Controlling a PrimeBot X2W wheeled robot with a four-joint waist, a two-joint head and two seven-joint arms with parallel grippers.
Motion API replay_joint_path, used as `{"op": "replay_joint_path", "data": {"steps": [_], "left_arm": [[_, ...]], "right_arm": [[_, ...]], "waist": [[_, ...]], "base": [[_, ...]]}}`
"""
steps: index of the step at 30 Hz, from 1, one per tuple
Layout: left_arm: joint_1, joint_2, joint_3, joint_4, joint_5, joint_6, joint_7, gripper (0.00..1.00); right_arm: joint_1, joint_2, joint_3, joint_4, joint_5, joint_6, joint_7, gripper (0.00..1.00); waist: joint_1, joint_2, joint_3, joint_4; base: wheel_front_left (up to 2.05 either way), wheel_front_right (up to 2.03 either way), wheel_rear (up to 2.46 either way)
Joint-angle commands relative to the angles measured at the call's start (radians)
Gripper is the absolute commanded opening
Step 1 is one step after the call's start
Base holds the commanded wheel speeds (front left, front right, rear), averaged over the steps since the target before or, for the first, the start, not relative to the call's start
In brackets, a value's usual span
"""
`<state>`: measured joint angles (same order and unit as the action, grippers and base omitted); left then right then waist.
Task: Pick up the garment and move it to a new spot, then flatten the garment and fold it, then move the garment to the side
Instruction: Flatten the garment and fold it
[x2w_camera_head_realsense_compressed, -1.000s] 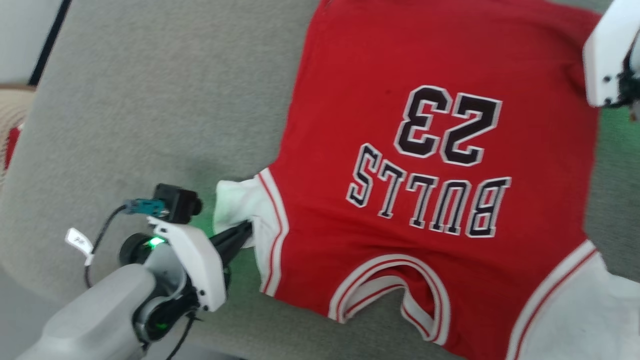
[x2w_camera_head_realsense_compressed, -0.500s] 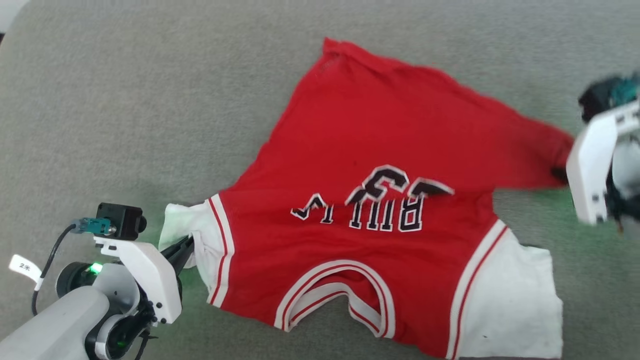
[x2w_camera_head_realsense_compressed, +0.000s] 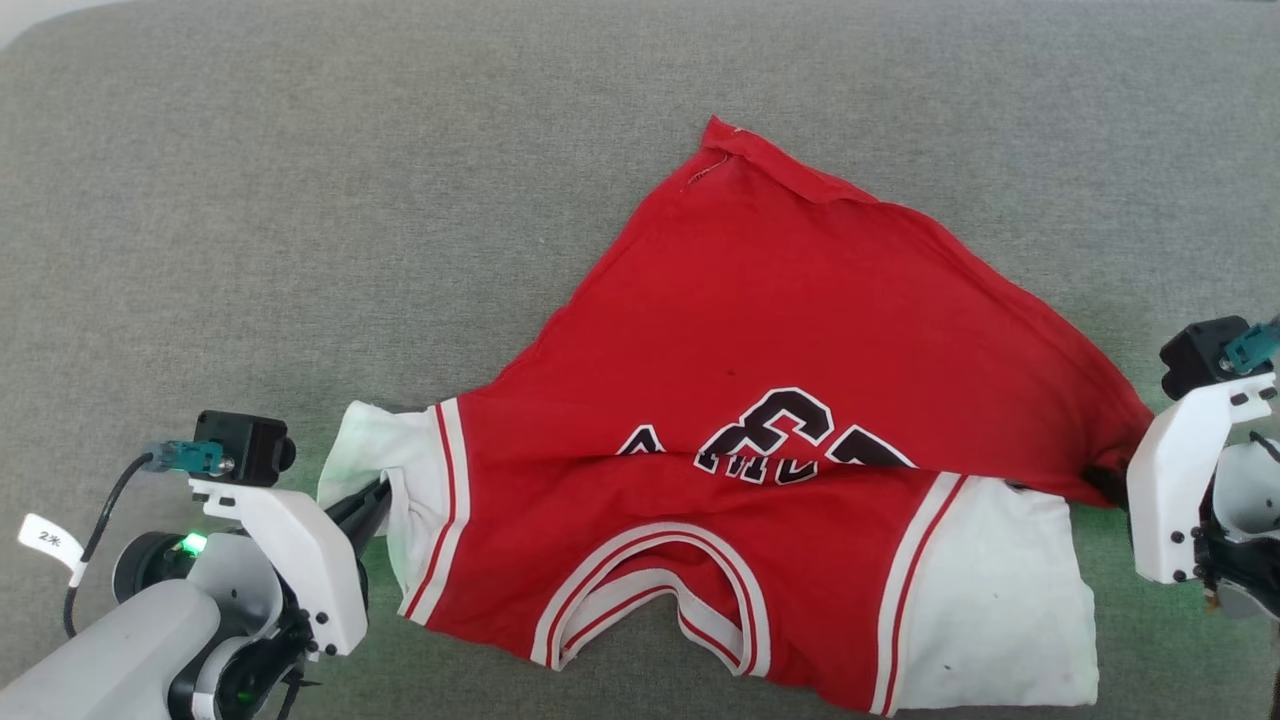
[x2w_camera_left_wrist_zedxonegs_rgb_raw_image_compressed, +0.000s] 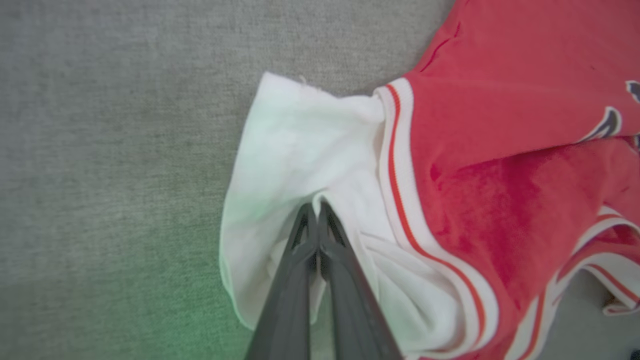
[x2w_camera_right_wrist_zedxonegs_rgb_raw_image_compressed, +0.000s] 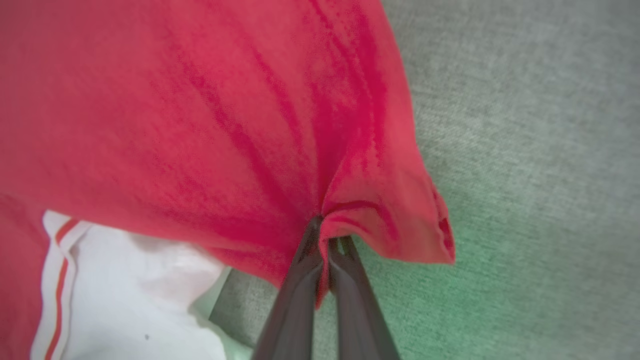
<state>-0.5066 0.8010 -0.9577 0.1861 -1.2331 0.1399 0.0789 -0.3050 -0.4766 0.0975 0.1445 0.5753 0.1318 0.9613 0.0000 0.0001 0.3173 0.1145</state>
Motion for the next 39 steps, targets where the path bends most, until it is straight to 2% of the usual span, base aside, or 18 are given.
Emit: {"op": "replay_joint_path", "data": {"steps": [1, 2, 3, 5, 9, 18, 23, 26, 30, 35, 39], "left_arm": [[-0.003, -0.005, -0.001, -0.001, 0.001, -0.003, 0.001, 0.0], [-0.004, -0.005, -0.002, 0.001, 0.003, -0.004, 0.002, 0.0], [-0.004, -0.005, -0.003, 0.002, 0.003, -0.006, 0.003, 0.0], [0.0, -0.004, -0.003, 0.006, 0.002, -0.006, 0.001, 0.0], [0.012, 0.001, -0.004, 0.006, 0.0, -0.006, -0.004, 0.0], [0.025, 0.0, -0.013, -0.016, 0.001, -0.004, -0.002, 0.0], [0.0, -0.022, -0.025, -0.021, 0.018, -0.015, 0.007, 0.0], [-0.019, -0.044, -0.036, -0.018, 0.032, -0.023, 0.016, 0.0], [-0.054, -0.08, -0.05, -0.008, 0.048, -0.041, 0.027, 0.0], [-0.11, -0.144, -0.071, 0.019, 0.078, -0.07, 0.039, 0.0], [-0.143, -0.193, -0.083, 0.05, 0.091, -0.095, 0.039, 0.0]], "right_arm": [[0.042, 0.03, 0.005, 0.056, -0.011, -0.002, -0.008, 0.24], [0.046, 0.038, 0.002, 0.078, -0.02, -0.002, -0.018, 0.37], [0.046, 0.04, 0.006, 0.091, -0.029, -0.003, -0.027, 1.0], [0.047, 0.052, -0.004, 0.103, -0.031, -0.004, -0.049, 1.0], [0.045, 0.034, -0.033, 0.054, -0.045, -0.004, -0.084, 1.0], [0.037, 0.027, -0.124, -0.241, -0.051, -0.002, -0.08, 1.0], [-0.037, 0.021, -0.082, -0.325, -0.093, -0.002, -0.143, 1.0], [-0.111, 0.021, -0.029, -0.292, -0.106, -0.002, -0.207, 1.0], [-0.237, 0.0, 0.072, -0.184, -0.121, -0.002, -0.289, 1.0], [-0.403, -0.029, 0.186, 0.018, -0.112, -0.002, -0.355, 1.0], [-0.521, -0.041, 0.282, 0.19, -0.095, -0.002, -0.364, 1.0]], "waist": [[0.0, -0.0001, 0.001, 0.001], [0.0, -0.0001, 0.001, 0.002], [0.0, -0.0001, 0.0, 0.002], [0.0, -0.0001, -0.004, 0.001], [0.0, -0.0001, -0.016, 0.001], [0.0, -0.0001, -0.035, 0.032], [0.0, -0.0001, -0.023, 0.077], [0.0, -0.0001, -0.012, 0.113], [0.0, -0.0001, 0.009, 0.168], [0.0, -0.0001, 0.049, 0.248], [0.0, -0.0001, 0.077, 0.304]], "base": [[0.0, 0.0, 0.0], [0.0, 0.0, 0.0], [0.0, 0.0, 0.0], [0.0, 0.0, 0.0], [0.0, 0.0, 0.0], [0.0, 0.0, 0.0], [0.0, 0.0, 0.0], [0.0, 0.0, 0.0], [0.0, 0.0, 0.0], [0.0, 0.0, 0.0], [0.0, 0.0, 0.0]]}}
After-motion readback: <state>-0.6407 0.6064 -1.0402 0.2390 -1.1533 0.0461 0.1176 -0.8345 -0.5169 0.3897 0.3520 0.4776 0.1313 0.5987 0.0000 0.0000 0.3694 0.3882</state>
